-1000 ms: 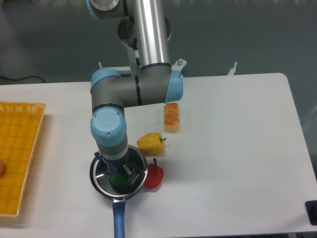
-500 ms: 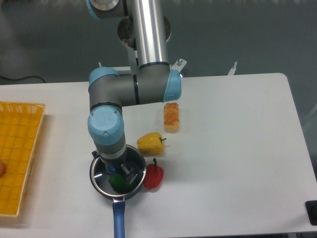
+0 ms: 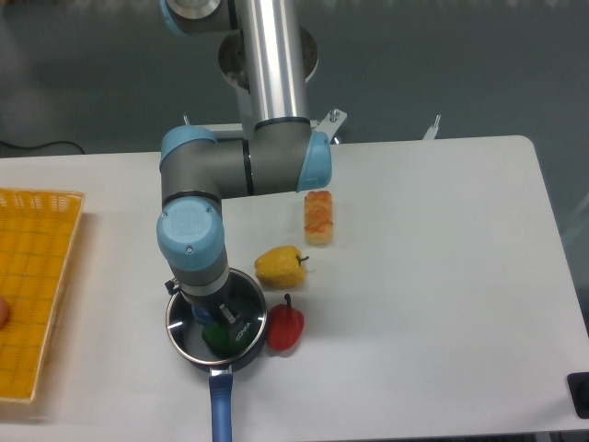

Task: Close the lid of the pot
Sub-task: 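Adjust the lid position on the saucepan rim, then open the gripper and release the lid knob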

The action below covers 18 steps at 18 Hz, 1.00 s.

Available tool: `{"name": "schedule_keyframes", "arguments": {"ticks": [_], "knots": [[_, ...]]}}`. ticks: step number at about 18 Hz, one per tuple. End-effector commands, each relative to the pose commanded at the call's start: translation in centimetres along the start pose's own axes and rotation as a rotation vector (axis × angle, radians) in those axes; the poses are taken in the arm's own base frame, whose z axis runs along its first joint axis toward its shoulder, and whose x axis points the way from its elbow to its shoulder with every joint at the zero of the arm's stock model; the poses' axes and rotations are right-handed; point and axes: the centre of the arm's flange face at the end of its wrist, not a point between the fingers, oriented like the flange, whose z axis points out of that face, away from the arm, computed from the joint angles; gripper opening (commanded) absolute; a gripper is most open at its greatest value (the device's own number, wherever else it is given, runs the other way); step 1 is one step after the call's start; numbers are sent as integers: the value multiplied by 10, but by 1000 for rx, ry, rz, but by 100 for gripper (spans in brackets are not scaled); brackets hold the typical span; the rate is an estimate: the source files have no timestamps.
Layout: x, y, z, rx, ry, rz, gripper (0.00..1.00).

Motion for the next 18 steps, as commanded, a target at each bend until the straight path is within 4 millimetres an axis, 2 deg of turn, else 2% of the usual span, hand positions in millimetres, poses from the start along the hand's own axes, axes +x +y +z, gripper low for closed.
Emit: {"name": "schedule_keyframes", "arguments": {"ticks": [4,5,8,13,18], "knots": [[1,-2,1,-1,1,3,60],[1,-2,2,-2,3,3,63],[0,-1,4,-3,4,4,99],[-1,2,-5,2,-8,7,100],[4,6,-31,18,-36,8,100]]}}
